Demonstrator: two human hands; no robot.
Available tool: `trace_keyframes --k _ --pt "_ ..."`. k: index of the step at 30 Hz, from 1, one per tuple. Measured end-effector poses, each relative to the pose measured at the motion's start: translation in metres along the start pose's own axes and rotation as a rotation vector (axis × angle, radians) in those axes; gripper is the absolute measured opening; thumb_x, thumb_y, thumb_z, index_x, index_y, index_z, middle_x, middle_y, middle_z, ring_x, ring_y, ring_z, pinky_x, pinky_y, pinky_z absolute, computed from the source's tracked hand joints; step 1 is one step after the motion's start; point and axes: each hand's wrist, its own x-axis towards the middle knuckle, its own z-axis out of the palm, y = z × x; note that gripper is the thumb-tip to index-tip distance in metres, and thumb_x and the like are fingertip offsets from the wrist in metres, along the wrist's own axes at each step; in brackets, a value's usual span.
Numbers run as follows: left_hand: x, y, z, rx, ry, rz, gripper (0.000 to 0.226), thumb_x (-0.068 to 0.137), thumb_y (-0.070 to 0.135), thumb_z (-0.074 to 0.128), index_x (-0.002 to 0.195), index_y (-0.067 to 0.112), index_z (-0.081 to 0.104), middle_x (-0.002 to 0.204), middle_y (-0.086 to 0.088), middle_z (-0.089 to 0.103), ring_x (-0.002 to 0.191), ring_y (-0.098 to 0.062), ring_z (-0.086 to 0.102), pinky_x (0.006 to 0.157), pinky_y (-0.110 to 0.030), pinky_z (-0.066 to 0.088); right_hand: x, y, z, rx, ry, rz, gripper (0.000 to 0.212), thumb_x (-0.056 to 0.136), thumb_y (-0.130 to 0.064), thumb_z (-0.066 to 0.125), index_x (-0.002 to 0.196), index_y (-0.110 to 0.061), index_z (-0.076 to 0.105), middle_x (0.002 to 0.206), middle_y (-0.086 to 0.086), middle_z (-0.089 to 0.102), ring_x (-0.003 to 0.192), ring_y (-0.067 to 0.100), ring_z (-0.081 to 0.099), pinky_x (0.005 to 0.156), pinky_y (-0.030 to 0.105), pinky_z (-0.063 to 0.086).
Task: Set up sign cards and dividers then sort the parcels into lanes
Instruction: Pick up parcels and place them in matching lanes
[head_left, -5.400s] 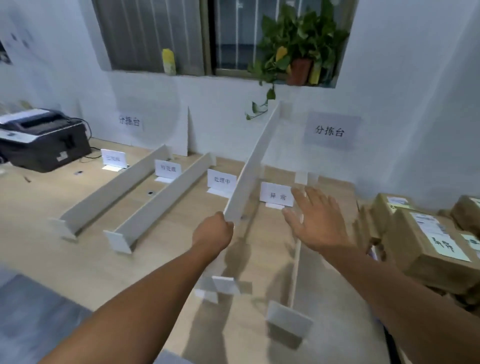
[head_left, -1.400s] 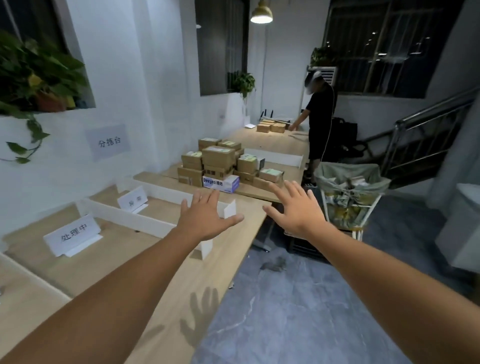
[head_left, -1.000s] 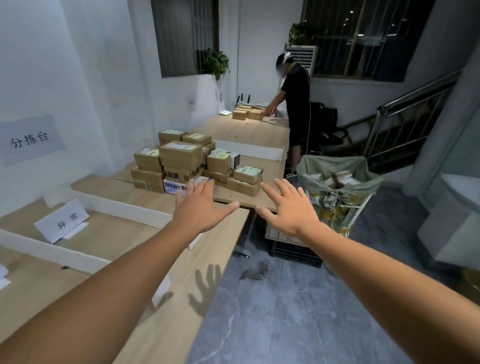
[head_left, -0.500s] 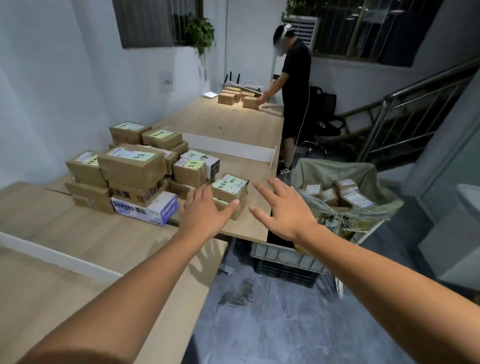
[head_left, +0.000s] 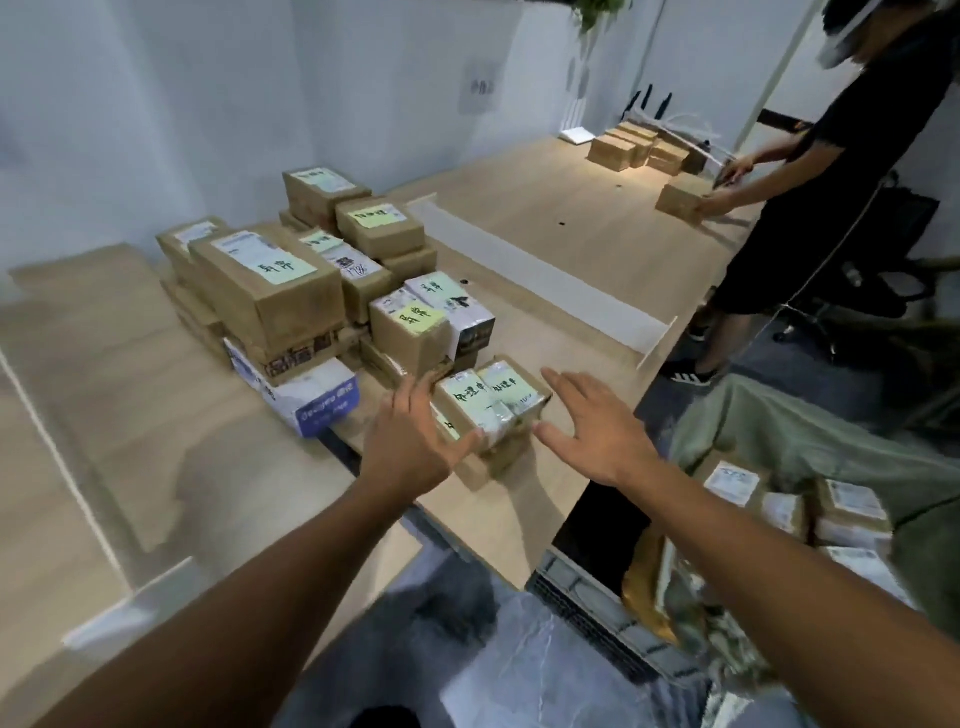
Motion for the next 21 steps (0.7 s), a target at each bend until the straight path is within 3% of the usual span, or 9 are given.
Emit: trace_keyframes --k 2,7,10,15,21 --pt "0.019 -0.006 0.018 -0.045 -0.019 -0.050 0.112 0.076 0.075 0.069 0.160 0.023 0.018 0.167 -0.005 0.025 0.153 -0.029 0.022 0.123 -0.052 0.027 0.034 0.018 0.017 0.000 -0.045 -0.072 0.080 0.094 -0.066 0.047 0.161 -0.029 0.021 0.160 0.008 0.037 0.145 0.026 0.029 0.118 0.040 0.027" --pt "0.074 -0.032 0.081 -0.081 -0.162 -0.050 0.128 0.072 0.076 0.073 0.164 0.016 0.005 0.171 -0.006 0.007 0.157 -0.027 0.006 0.124 -0.052 0.025 0.112 0.055 0.068 -0.023 -0.208 -0.129 0.099 0.079 -0.085 0.043 0.159 -0.034 0.019 0.154 -0.003 0.039 0.140 0.018 0.030 0.108 0.039 0.041" --pt "0.096 -0.037 0.117 -0.198 -0.206 -0.073 0.136 0.068 0.073 0.079 0.164 0.019 -0.003 0.172 -0.003 -0.001 0.157 -0.024 0.004 0.123 -0.051 0.027 0.147 0.071 0.095 -0.088 -0.295 -0.200 0.108 0.074 -0.087 0.045 0.160 -0.028 0.018 0.152 -0.002 0.041 0.137 0.020 0.030 0.107 0.038 0.039" --pt "0.119 -0.044 0.160 -0.223 -0.252 -0.155 0.145 0.068 0.067 0.082 0.162 0.015 -0.016 0.170 0.001 -0.021 0.157 -0.014 -0.006 0.124 -0.034 0.024 0.188 0.082 0.133 -0.163 -0.338 -0.298 0.119 0.065 -0.093 0.045 0.156 -0.019 0.028 0.146 0.001 0.043 0.128 0.027 0.036 0.103 0.042 0.032" --pt "0.120 -0.038 0.181 -0.376 -0.138 -0.212 0.136 0.076 0.050 0.085 0.162 0.019 -0.015 0.172 0.000 0.000 0.157 -0.016 0.013 0.121 -0.030 0.030 0.198 0.089 0.165 -0.166 -0.329 -0.429 0.099 0.068 -0.085 0.057 0.140 -0.018 0.045 0.128 0.004 0.049 0.112 0.026 0.042 0.093 0.042 0.037"
